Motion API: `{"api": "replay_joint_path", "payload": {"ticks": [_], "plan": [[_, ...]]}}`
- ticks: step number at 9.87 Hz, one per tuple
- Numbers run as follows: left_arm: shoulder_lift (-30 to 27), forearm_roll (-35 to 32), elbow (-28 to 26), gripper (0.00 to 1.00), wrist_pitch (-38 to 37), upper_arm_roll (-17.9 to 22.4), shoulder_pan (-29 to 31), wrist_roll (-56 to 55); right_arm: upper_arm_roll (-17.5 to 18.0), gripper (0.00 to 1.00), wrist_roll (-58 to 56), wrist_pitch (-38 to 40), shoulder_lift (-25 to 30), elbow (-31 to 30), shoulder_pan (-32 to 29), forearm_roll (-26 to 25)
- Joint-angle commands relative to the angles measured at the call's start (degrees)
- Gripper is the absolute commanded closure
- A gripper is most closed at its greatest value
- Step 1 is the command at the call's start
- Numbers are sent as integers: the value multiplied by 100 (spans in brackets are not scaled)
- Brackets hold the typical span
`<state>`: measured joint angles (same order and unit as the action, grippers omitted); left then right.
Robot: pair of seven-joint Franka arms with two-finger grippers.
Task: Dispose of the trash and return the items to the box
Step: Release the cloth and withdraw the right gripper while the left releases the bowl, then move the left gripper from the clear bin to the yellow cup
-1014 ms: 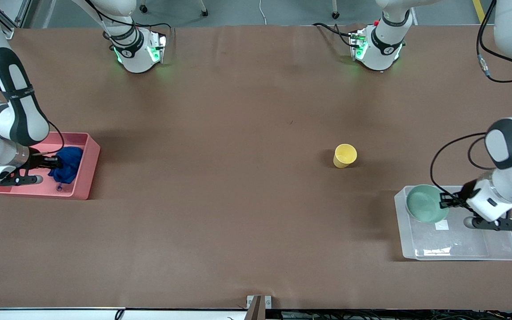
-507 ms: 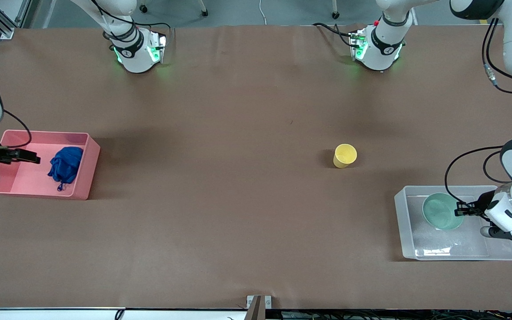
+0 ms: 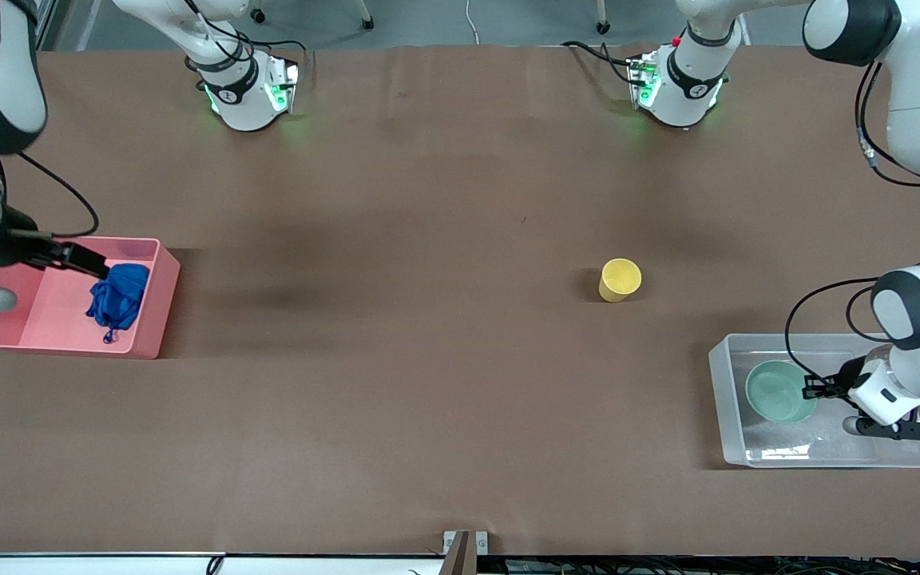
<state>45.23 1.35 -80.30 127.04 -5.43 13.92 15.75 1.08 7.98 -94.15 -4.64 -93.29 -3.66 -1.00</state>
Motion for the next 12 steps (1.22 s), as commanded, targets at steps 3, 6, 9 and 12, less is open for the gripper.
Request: {"api": "replay_joint_path", "payload": {"ticks": [3, 6, 9, 12], "plan": [[48, -56, 94, 35, 67, 42, -65, -10, -99, 0, -434, 1276, 315, 942, -398, 399], [-1222, -153, -396, 5, -450, -28, -126, -1, -99, 0, -912, 1269, 279, 1077, -566, 180], [-2970, -153, -2106, 5, -400, -89, -433, -422, -55, 0, -869, 1267, 332, 927, -505, 12], [-4115, -153, -3803, 5, 90, -563, -513, -967, -29, 0, -851, 1260, 314, 1059, -434, 47]]}}
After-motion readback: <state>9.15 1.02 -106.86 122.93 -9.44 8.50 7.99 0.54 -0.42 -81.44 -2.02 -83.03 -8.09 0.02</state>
